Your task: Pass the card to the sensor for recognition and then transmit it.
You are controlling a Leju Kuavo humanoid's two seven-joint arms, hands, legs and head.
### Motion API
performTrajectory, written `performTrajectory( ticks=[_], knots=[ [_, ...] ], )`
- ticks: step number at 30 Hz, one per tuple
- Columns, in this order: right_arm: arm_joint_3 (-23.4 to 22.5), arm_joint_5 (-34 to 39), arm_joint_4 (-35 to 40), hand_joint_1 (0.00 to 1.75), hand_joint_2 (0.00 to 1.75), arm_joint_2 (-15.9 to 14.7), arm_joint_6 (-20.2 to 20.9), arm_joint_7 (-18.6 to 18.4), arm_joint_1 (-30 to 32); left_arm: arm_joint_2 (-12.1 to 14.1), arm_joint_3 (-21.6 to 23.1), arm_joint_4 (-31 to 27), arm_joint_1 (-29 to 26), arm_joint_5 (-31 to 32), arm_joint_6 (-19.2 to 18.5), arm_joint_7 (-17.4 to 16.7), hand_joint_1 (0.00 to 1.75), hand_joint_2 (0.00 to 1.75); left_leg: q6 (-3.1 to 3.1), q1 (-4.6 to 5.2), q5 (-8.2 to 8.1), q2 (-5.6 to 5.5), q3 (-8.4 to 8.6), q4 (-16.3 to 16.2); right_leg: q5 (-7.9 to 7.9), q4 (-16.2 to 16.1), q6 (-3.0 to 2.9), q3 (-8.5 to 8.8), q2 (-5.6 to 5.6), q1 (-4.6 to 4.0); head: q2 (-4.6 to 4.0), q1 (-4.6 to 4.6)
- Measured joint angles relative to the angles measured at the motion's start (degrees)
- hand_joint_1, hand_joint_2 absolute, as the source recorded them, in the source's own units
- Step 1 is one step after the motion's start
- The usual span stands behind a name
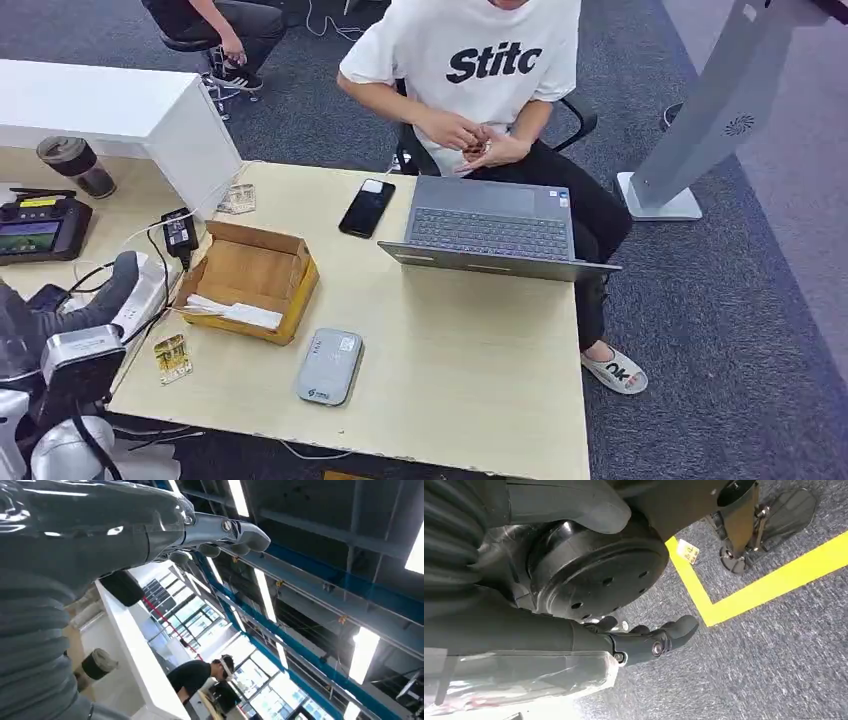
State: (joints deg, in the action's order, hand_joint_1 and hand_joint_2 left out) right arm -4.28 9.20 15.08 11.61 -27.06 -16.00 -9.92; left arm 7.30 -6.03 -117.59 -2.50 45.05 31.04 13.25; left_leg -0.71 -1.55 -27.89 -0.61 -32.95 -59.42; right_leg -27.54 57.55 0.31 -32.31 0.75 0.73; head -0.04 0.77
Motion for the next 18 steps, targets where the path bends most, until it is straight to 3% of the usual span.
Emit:
performTrajectory(
  ticks=[3, 7, 10, 14, 18],
  knots=[
    [-0.17, 0.15, -0.07, 0.0, 1.75, 0.04, 0.0, 0.24, -0.02, 0.63, 0.57, 0.42, 0.12, 2.92, -0.35, -1.29, 0.0, 1.75, 0.0, 0.0, 0.0, 0.0, 0.0, 0.0, 0.0, -0.01, 0.0, -0.03, 0.0, 0.0, 0.0, -0.02],
    [-0.57, 0.04, -0.15, 0.0, 1.75, 0.04, 0.0, -0.09, -0.34, 2.82, 3.83, 3.96, 2.32, 14.88, -4.53, -8.01, 0.0, 1.75, 0.02, 0.0, 0.03, -0.02, -0.01, 0.0, 0.0, -0.01, 0.01, -0.03, -0.06, 0.0, 0.0, 0.0],
    [-0.59, -0.31, -0.22, 0.0, 1.75, 0.04, 0.0, -0.05, -0.99, 6.39, 7.55, 9.42, 4.41, 25.62, -6.4, -13.77, 0.0, 1.75, -0.04, -0.02, 0.07, 0.06, 0.0, 0.01, 0.12, 0.0, -0.15, -0.05, 0.02, 0.0, 0.0, -0.02],
    [-0.59, -0.78, -0.48, 0.0, 1.75, 0.04, 0.0, -0.2, -1.46, 10.66, 11.06, 15.64, 6.57, 29.07, -8.44, -15.23, 0.0, 1.75, -0.08, -0.03, 0.14, 0.08, -0.01, 0.0, 0.15, 0.02, -0.16, -0.09, 0.05, -0.01, 0.0, -0.04],
    [-0.59, -1.14, -0.55, 0.0, 1.75, 0.04, 0.0, -0.22, -1.53, 13.09, 12.98, 19.08, 8.02, 29.49, -8.5, -15.26, 0.0, 1.75, -0.08, -0.03, 0.14, 0.07, -0.05, 0.0, 0.15, 0.02, -0.16, -0.1, 0.05, -0.02, 0.0, 0.0]
  ],
)
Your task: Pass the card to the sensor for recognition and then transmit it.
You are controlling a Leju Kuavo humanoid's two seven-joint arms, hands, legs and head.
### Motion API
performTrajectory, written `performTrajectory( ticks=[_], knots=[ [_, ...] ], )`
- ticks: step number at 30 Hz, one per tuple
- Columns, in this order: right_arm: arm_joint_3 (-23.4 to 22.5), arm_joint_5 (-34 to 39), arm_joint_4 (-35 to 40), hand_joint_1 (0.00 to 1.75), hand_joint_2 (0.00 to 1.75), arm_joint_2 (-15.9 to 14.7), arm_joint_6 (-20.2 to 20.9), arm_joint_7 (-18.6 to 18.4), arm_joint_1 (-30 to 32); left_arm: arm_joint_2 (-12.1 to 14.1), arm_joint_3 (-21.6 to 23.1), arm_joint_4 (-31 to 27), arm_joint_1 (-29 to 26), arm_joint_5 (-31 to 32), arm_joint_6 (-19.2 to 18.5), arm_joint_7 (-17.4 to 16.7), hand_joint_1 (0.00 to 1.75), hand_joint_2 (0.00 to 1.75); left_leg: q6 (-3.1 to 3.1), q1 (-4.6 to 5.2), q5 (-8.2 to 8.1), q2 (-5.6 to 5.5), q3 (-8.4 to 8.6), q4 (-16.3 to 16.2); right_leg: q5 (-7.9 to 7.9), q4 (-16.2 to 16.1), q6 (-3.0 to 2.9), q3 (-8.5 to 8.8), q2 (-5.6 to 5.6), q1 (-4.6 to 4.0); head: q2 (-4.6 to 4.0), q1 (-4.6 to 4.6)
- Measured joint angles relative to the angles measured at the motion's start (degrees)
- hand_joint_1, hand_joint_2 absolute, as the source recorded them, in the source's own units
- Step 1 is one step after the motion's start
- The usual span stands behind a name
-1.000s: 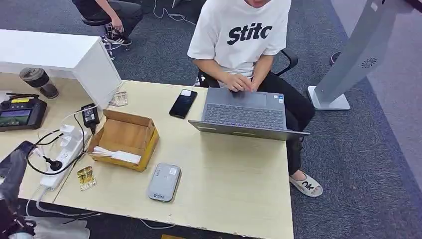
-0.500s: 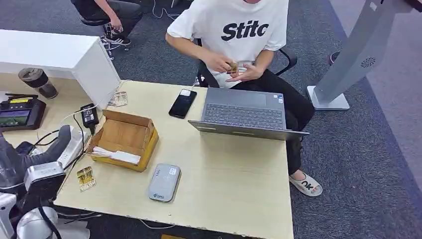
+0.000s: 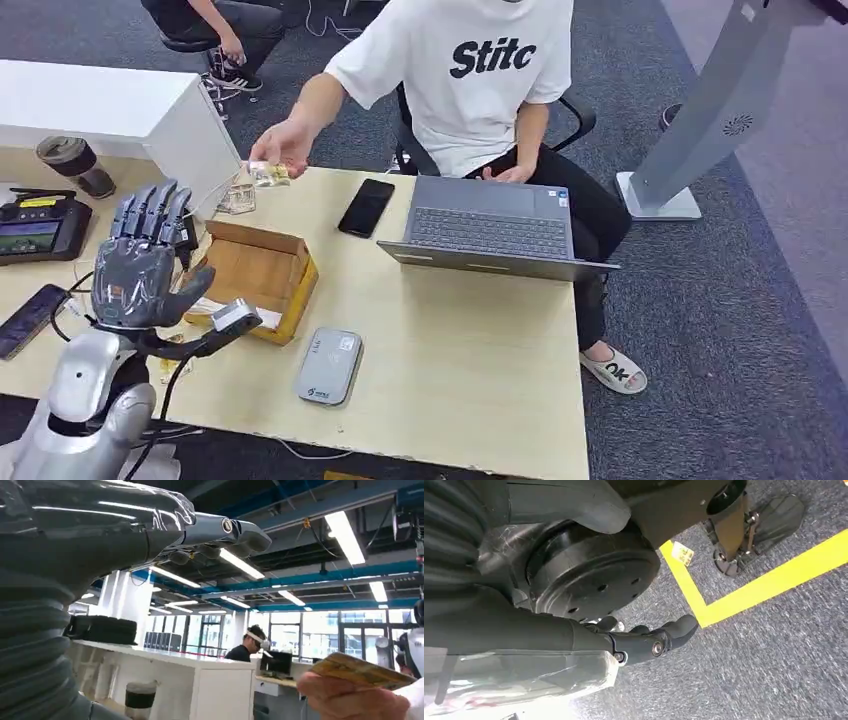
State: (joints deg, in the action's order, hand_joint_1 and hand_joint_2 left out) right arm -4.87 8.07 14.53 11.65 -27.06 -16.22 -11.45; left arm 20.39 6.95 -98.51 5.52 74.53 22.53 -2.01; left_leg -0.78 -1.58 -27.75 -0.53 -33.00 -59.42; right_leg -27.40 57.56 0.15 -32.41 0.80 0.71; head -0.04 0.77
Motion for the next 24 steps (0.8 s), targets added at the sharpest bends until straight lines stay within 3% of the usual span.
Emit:
performTrajectory(
  ticks=[8, 17, 20, 24],
  knots=[
    [0.0, 0.0, -0.15, 0.0, 1.75, 0.0, 0.0, 0.0, -0.1, 1.68, 1.23, 2.14, 0.74, 0.13, -0.07, -0.02, 0.0, 1.75, 0.0, 0.01, -0.01, -0.01, -0.07, 0.0, -0.01, -0.01, 0.01, -0.08, -0.01, 0.01, 0.0, 0.0],
    [0.0, 0.0, -0.26, 0.0, 1.75, 0.0, 0.0, -0.02, -0.13, 1.84, 1.38, 2.95, 0.79, 0.17, -0.22, -0.13, 0.0, 1.75, 0.0, 0.01, 0.0, -0.01, -0.07, 0.0, -0.01, 0.0, 0.01, -0.09, -0.01, 0.01, 0.0, -0.02],
    [-0.02, 0.2, -0.39, 0.0, 1.75, 0.0, 0.0, -0.68, -0.09, 2.71, 2.36, 3.33, 1.2, 2.1, -2.49, -1.12, 0.0, 1.75, 0.0, 0.01, 0.0, -0.01, -0.07, 0.0, -0.01, 0.0, 0.01, -0.1, -0.01, 0.0, 0.0, 0.0],
    [-0.59, 0.33, -0.48, 0.0, 1.75, -0.09, 0.0, -1.49, 0.3, 5.23, 5.32, 4.27, 3.13, -0.4, -10.5, -1.31, 0.0, 1.75, 0.0, 0.0, 0.0, -0.02, -0.08, -0.01, 0.0, 0.0, 0.01, -0.12, -0.01, 0.0, 0.0, 0.0]
  ],
)
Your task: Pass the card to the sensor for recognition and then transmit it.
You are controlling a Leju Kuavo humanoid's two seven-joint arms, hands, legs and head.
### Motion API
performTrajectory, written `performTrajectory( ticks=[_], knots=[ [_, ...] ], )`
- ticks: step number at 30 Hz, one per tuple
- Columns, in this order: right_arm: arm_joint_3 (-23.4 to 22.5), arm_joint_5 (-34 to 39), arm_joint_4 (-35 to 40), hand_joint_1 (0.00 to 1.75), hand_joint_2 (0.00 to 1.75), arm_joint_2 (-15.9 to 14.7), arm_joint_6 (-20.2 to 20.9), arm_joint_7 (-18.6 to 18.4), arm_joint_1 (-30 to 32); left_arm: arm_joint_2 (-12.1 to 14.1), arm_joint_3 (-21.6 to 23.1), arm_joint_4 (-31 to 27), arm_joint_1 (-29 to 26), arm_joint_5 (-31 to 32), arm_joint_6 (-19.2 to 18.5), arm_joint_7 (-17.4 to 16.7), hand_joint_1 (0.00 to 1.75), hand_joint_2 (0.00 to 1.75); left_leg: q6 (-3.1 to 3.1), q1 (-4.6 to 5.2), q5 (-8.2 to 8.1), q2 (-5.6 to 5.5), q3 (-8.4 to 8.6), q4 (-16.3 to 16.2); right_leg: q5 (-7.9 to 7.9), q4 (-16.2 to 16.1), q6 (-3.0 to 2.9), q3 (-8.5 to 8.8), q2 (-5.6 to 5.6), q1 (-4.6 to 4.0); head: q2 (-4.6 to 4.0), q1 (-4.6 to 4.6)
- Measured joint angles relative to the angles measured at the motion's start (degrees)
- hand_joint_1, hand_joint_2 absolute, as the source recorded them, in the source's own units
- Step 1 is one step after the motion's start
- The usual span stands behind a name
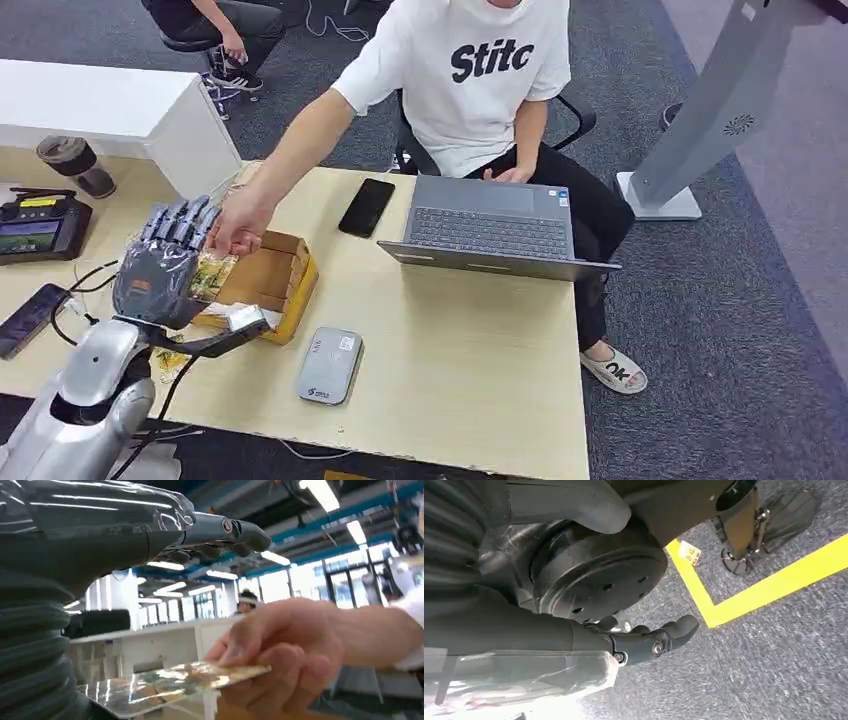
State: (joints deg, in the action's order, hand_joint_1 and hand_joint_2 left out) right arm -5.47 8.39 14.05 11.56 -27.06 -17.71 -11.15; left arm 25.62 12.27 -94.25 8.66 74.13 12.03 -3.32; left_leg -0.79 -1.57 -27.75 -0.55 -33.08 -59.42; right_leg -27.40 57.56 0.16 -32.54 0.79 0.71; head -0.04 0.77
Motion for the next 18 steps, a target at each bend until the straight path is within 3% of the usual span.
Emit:
performTrajectory(
  ticks=[5, 6, 7, 8, 18],
  knots=[
    [-1.14, 0.85, 0.0, 0.0, 1.75, -0.85, 0.0, -0.02, 0.54, 3.74, 2.99, 0.2, 4.27, -9.16, -6.62, 0.96, 0.0, 1.75, 0.01, 0.0, 0.05, -0.01, -0.04, 0.0, 0.04, 0.0, 0.02, 0.01, -0.01, 0.0, 0.0, 0.0],
    [-1.38, 0.85, 0.0, 0.0, 1.75, -1.0, 0.0, 0.2, 0.58, 4.17, 3.17, 0.05, 4.6, -11.32, -6.92, 0.57, 0.07, 1.75, 0.01, 0.0, 0.05, 0.02, -0.04, 0.0, 0.04, 0.0, 0.02, 0.02, 0.01, 0.0, 0.0, 0.0],
    [-1.6, 0.85, 0.0, 0.0, 1.75, -1.07, 0.0, 0.68, 0.77, 4.24, 3.19, -0.53, 4.54, -13.07, -6.88, -0.09, 1.2, 1.75, 0.01, 0.01, 0.04, 0.04, -0.03, 0.0, 0.05, 0.0, 0.02, 0.02, 0.03, 0.01, 0.0, -0.04],
    [-1.86, 0.83, 0.0, 0.0, 1.75, -1.07, 0.0, 1.24, 1.09, 4.19, 3.25, -1.64, 4.27, -14.18, -6.72, -1.03, 1.75, 1.75, 0.01, 0.01, 0.04, 0.04, -0.04, 0.0, 0.05, 0.0, 0.02, 0.01, 0.03, 0.01, 0.0, -0.02],
    [-2.25, 0.48, 0.09, 0.0, 1.75, -1.07, 0.0, 1.2, 1.84, 3.93, 4.35, -4.59, 2.68, -13.92, -4.43, -2.32, 1.75, 1.75, 0.01, 0.01, 0.04, -0.03, -0.12, 0.0, 0.04, 0.0, 0.03, -0.04, 0.0, 0.01, 0.0, -0.02]
  ],
)
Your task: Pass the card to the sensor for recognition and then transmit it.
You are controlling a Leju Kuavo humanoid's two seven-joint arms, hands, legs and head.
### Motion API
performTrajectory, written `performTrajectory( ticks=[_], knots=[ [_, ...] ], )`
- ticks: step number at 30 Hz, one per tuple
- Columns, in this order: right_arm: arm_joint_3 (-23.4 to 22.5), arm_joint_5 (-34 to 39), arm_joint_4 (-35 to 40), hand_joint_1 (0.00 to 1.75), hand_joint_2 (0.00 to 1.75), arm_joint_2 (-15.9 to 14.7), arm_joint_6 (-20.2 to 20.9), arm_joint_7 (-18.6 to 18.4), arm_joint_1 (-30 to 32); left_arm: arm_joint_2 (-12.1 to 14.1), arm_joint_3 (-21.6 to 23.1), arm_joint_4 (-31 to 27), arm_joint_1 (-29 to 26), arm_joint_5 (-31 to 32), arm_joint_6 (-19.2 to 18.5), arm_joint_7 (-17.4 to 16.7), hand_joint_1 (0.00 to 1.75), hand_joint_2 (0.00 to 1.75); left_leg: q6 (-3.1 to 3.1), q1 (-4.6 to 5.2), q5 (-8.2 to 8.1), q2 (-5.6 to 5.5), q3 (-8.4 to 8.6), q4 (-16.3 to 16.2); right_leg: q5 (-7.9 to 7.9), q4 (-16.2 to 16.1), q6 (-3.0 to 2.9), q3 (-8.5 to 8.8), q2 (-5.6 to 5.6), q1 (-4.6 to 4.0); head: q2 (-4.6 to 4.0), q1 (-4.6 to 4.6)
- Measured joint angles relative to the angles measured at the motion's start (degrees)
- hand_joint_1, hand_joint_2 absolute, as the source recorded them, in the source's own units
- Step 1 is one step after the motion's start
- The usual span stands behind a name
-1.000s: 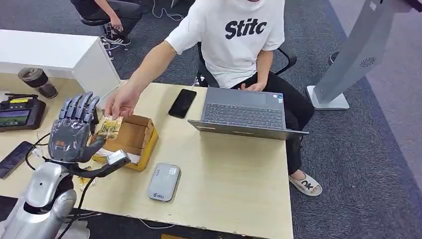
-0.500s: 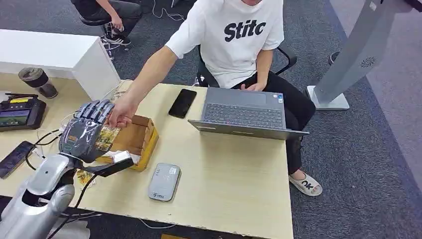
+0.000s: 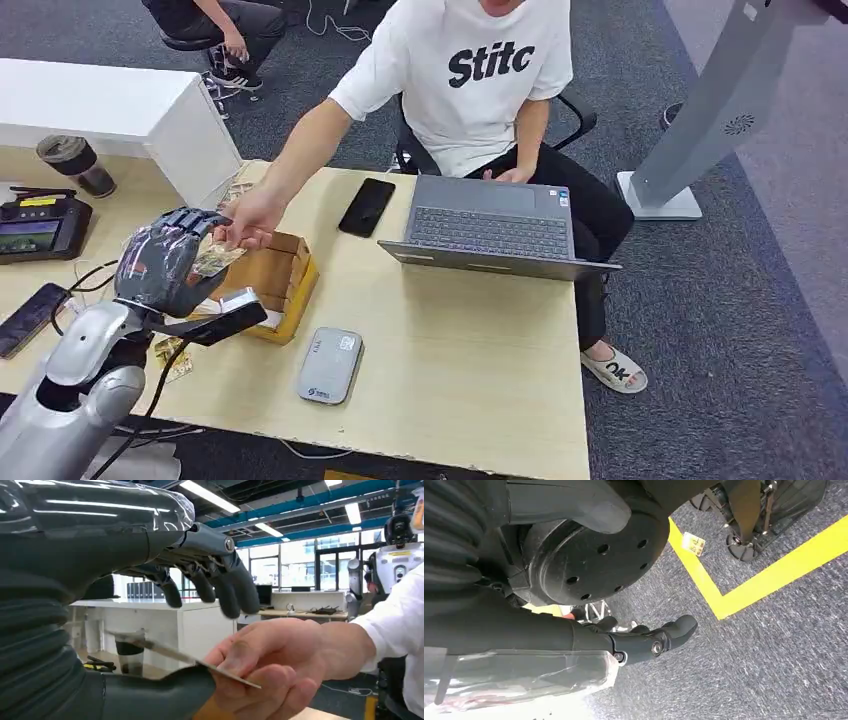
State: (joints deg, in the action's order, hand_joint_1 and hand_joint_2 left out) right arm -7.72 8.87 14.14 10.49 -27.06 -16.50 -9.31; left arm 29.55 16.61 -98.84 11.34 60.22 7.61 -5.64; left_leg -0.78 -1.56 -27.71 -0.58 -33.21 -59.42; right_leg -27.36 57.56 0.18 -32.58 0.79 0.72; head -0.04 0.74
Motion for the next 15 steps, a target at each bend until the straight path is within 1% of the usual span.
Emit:
performTrajectory(
  ticks=[9, 15],
  knots=[
    [-0.07, -1.01, 0.31, 0.0, 1.75, -0.02, 0.0, -0.44, -0.29, -0.39, 0.57, -0.09, 0.44, -0.24, 1.07, 0.39, 1.75, 1.75, -0.01, -0.02, 0.01, 0.03, 0.02, 0.0, 0.02, 0.01, 0.0, 0.0, 0.01, 0.0, 0.0, 0.0],
    [-0.07, -1.07, 0.42, 0.0, 1.75, 0.0, 0.0, -0.39, -0.29, -0.37, 0.55, -0.24, -0.26, -0.28, 1.94, 0.2, 1.75, 1.75, -0.01, -0.02, 0.01, 0.02, 0.0, 0.01, 0.01, 0.01, 0.0, 0.0, 0.0, 0.0, 0.0, 0.0]
  ],
)
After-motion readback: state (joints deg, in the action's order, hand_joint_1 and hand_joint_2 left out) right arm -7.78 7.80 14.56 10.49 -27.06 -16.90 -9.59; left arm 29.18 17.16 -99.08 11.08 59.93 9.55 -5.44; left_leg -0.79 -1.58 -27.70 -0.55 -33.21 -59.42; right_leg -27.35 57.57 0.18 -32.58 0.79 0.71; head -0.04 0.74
